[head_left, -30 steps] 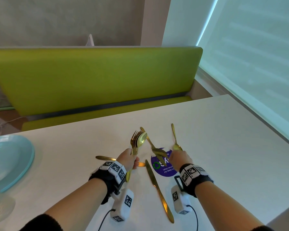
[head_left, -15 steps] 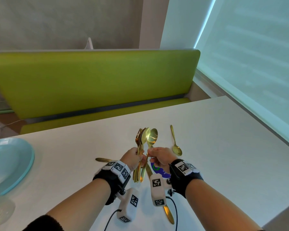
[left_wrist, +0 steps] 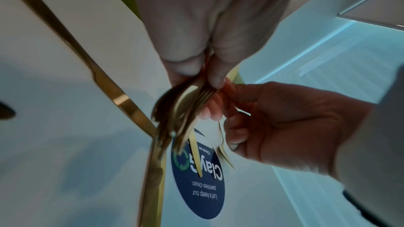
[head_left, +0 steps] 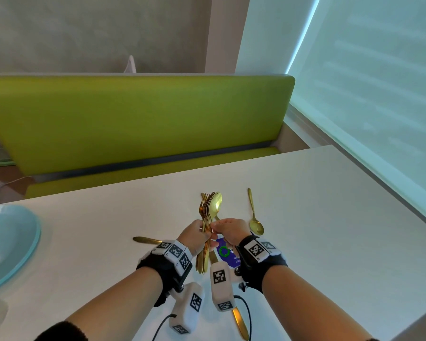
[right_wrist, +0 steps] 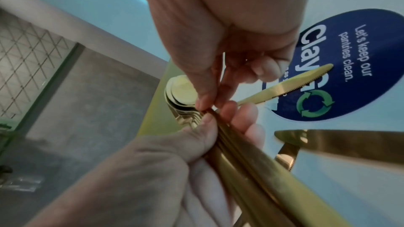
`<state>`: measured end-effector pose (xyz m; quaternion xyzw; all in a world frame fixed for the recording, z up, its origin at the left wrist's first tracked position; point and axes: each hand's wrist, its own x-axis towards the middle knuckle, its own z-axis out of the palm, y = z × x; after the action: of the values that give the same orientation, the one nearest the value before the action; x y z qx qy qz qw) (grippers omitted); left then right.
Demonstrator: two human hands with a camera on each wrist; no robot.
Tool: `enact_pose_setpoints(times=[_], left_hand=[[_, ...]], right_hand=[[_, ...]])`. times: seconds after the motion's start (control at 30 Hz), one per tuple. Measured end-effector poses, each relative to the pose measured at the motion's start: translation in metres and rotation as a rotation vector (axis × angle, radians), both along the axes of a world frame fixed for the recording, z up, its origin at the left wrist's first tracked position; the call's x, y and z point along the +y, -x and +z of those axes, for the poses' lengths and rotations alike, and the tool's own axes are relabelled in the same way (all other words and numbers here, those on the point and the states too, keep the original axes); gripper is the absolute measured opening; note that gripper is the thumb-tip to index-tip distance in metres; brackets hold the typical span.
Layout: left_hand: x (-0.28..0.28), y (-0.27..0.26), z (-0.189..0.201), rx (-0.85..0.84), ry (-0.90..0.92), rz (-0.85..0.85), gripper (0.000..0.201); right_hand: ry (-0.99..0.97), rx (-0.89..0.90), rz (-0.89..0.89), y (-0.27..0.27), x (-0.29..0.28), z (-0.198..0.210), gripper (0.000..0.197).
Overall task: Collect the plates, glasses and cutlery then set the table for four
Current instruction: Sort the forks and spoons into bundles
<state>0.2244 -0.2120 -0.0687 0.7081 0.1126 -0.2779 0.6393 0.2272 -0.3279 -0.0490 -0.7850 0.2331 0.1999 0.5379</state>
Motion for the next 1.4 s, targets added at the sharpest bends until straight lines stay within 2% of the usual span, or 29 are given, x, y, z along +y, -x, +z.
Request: enact_pose_setpoints(times=[0.1, 0.2, 0.27, 0.33, 0.4, 0.47, 0.57, 0.7, 0.93, 1.07, 1.13, 1.2, 1.3, 1.4], left_hand=[[-0.003, -0.003, -0.001, 0.009, 0.027, 0.044, 0.017], [-0.003, -0.007, -0.003, 0.002, 0.002, 0.073, 0.015], [0.0, -0.011, -0.004, -0.01, -0.022, 0.107, 0.014], [0.007, -0.017, -0.007, -0.021, -0.049, 0.129, 0.015], [0.015, -0.021, -0.007, -0.027, -0.063, 0.148, 0.015], [0.021, -0.024, -0.009, -0.033, -0.069, 0.167, 0.016], [0.029, -0.026, -0.012, -0.024, -0.077, 0.182, 0.016], [0.035, -0.025, -0.016, 0.01, -0.068, 0.185, 0.016], [0.043, -0.019, -0.016, 0.042, -0.095, 0.126, 0.014], [0.041, -0.014, -0.017, 0.037, -0.125, 0.126, 0.012], [0.041, -0.011, -0.015, 0.045, -0.13, 0.126, 0.013], [0.041, -0.008, -0.012, 0.039, -0.146, 0.113, 0.014], [0.045, -0.003, -0.004, -0.002, -0.174, 0.096, 0.021], [0.054, 0.005, 0.003, -0.071, -0.247, 0.098, 0.024]], right_hand=[[0.057, 0.001, -0.022, -0.006, -0.002, -0.004, 0.013], [0.085, 0.01, 0.034, -0.015, -0.011, 0.002, 0.009], [0.241, 0.028, 0.09, -0.028, -0.024, 0.005, 0.028], [0.485, 0.019, 0.049, -0.04, -0.04, 0.005, 0.037], [0.652, 0.034, 0.078, -0.048, -0.057, 0.0, 0.036], [0.738, 0.094, 0.094, -0.053, -0.07, -0.008, 0.031], [0.768, 0.112, 0.03, -0.059, -0.081, -0.024, 0.019], [0.76, 0.096, -0.024, -0.066, -0.083, -0.04, 0.029], [0.729, 0.112, -0.043, -0.073, -0.081, -0.042, 0.017], [0.742, 0.137, -0.028, -0.074, -0.086, -0.038, 0.018], [0.825, 0.128, 0.046, -0.071, -0.085, -0.032, 0.018], [1.026, 0.073, 0.221, -0.066, -0.08, -0.024, 0.02], [1.293, -0.184, 0.515, -0.054, -0.067, -0.007, 0.024], [1.389, -0.389, 0.779, -0.032, -0.047, 0.013, 0.022]])
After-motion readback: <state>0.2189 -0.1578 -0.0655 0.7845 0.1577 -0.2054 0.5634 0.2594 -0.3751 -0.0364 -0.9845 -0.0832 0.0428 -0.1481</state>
